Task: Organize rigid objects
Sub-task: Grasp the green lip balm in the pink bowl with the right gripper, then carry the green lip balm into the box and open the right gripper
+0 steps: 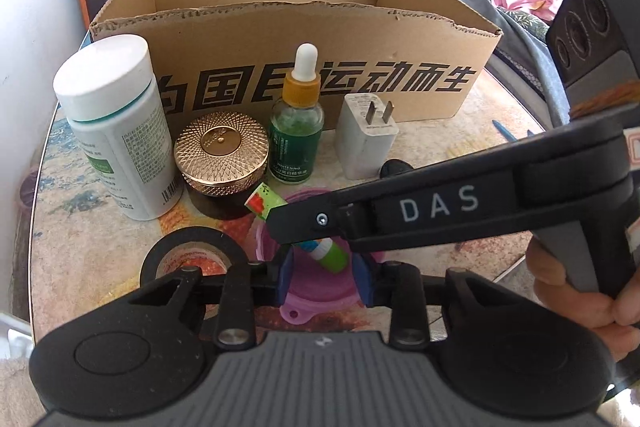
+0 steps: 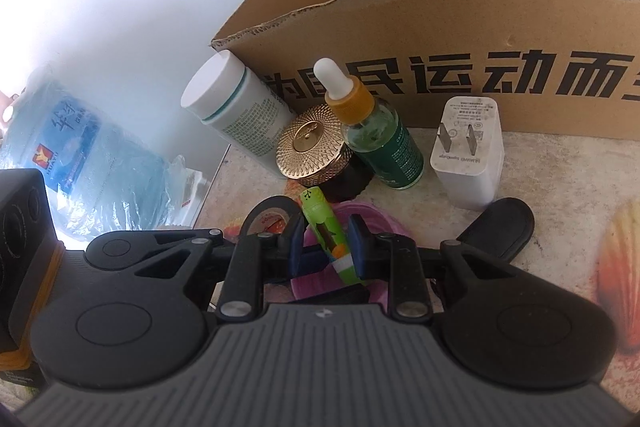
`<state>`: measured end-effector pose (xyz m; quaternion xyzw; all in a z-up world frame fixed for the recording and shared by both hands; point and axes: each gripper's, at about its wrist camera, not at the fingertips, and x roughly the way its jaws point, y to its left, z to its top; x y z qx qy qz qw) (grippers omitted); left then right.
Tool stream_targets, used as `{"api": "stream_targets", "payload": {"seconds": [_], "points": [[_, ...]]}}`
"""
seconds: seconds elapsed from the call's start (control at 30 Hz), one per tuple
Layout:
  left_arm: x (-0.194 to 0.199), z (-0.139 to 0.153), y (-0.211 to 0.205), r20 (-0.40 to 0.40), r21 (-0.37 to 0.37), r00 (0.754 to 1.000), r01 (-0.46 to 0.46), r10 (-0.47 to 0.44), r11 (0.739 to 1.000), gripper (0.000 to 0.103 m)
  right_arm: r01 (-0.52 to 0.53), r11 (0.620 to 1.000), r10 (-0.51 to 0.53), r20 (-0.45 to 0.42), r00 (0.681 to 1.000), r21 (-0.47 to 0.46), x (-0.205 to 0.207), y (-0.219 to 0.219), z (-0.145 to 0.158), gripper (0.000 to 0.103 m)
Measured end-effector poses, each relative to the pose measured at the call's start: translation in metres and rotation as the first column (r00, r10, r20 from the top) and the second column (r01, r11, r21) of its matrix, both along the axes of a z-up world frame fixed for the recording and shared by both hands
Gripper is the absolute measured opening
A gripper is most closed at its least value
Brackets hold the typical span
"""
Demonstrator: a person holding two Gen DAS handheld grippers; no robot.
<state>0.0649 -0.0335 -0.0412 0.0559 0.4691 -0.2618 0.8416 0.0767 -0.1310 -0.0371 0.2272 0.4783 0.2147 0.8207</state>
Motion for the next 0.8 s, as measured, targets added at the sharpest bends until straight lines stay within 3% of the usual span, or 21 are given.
{"api": "stream_targets", "payload": {"seconds": [0.43, 0.63, 0.8], "points": [[0.002, -0.004, -0.006, 0.032, 0.010, 0.999, -0.016, 0.016, 1.000, 0.026, 0.047, 0.998, -0.047, -0.015, 0.999, 0.041, -0.006, -0.006, -0.007, 0.017], [-0.012, 0.013, -0.005, 0.077, 0.003, 0.997, -0.009, 0.009, 1.000, 0.026, 0.053, 0.998, -0.054, 0.031, 0.998, 0.045, -0.023, -0.009, 0.016, 0.016], [-0.026, 0.046, -0.004, 0.165, 0.001, 0.986, 0.004, -0.004, 1.000, 0.026, 0.053, 0.998, -0.055, 0.121, 0.991, 0.021, -0.037, -0.007, 0.054, 0.016]]}}
